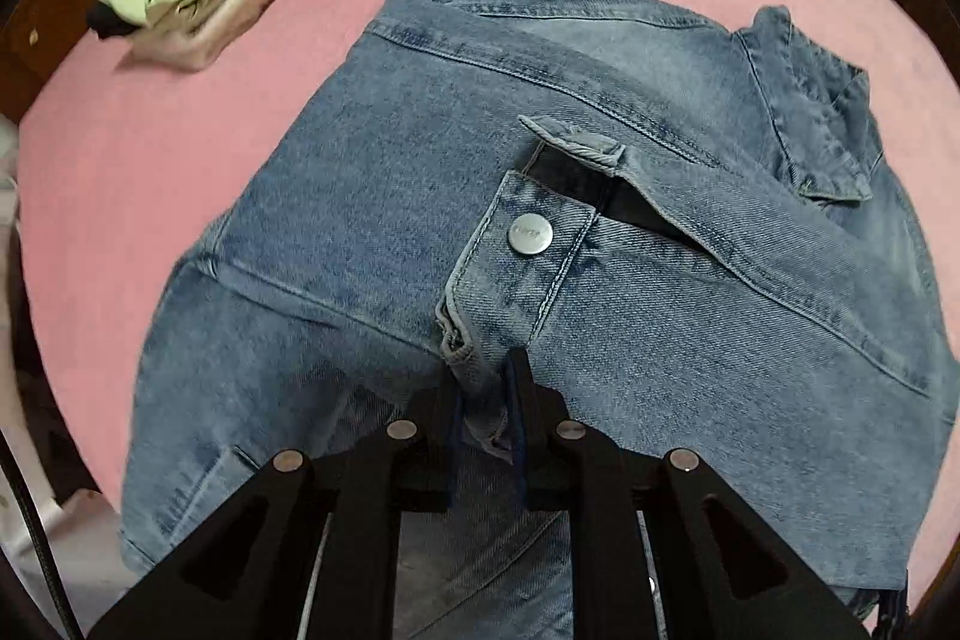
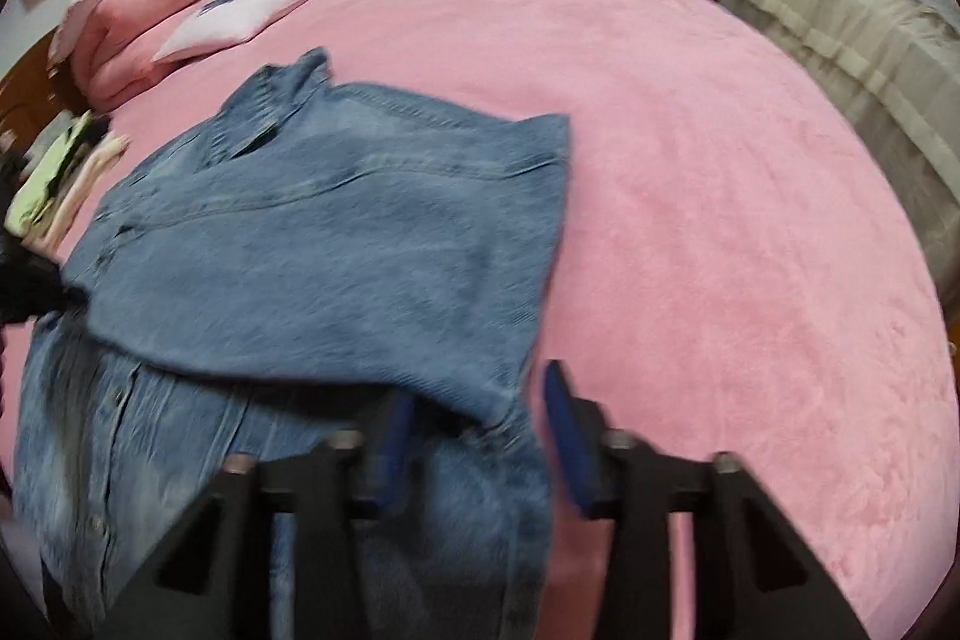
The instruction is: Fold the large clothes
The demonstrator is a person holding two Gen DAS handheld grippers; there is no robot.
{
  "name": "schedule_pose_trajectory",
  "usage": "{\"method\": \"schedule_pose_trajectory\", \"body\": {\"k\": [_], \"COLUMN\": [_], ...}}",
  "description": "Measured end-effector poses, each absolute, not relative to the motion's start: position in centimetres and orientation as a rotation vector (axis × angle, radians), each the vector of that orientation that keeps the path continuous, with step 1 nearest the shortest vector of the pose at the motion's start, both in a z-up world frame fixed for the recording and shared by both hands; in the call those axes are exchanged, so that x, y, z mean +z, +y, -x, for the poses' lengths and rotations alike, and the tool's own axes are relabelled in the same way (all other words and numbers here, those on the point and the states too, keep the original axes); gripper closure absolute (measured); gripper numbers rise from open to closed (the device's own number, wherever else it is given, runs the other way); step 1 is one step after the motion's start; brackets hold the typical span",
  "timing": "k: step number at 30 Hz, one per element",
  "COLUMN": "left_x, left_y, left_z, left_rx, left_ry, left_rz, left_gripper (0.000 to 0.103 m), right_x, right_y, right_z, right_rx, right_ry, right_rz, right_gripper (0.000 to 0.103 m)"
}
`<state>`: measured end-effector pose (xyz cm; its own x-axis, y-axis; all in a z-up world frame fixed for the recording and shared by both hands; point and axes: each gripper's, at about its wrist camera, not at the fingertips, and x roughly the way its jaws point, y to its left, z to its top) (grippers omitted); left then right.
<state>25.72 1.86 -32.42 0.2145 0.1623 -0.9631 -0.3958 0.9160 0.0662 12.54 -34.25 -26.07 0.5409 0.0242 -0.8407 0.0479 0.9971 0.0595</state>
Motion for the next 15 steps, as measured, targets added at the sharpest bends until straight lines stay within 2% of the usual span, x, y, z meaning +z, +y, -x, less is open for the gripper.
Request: {"method": "schedule_pose_trajectory", "body": {"k": [2,7,10,12,14,15], "left_x": [-32.0,-29.0,-28.9,-29.5,-30.1,-30.3], "left_y": [1.5,1.2,0.8,0.8,1.4,1.7], "left_z": [-26.3,-27.8,-28.4,-28.1,-27.3,-26.9], "left_rx": [0.398,0.380,0.363,0.370,0.403,0.442], "left_ry": [1.296,1.230,1.238,1.265,1.285,1.289], "left_rz": [0.190,0.203,0.186,0.151,0.114,0.083], "left_gripper": [0.091,0.091,0.091,0.088,0.076,0.074], "right_x": [-26.4,-28.1,-29.1,-29.1,-28.3,-27.8], "right_y": [-34.8,-34.9,-35.7,-36.1,-35.7,-35.5], "right_z": [-12.5,-13.2,-13.3,-13.4,-13.1,-12.7], "right_rx": [-0.020,-0.026,-0.038,-0.081,-0.122,-0.132], "right_ry": [1.025,1.094,1.124,1.152,1.175,1.177], "right_rz": [-0.071,-0.070,-0.119,-0.156,-0.120,-0.100], "right_gripper": [0.087,0.089,0.089,0.078,0.073,0.073]}}
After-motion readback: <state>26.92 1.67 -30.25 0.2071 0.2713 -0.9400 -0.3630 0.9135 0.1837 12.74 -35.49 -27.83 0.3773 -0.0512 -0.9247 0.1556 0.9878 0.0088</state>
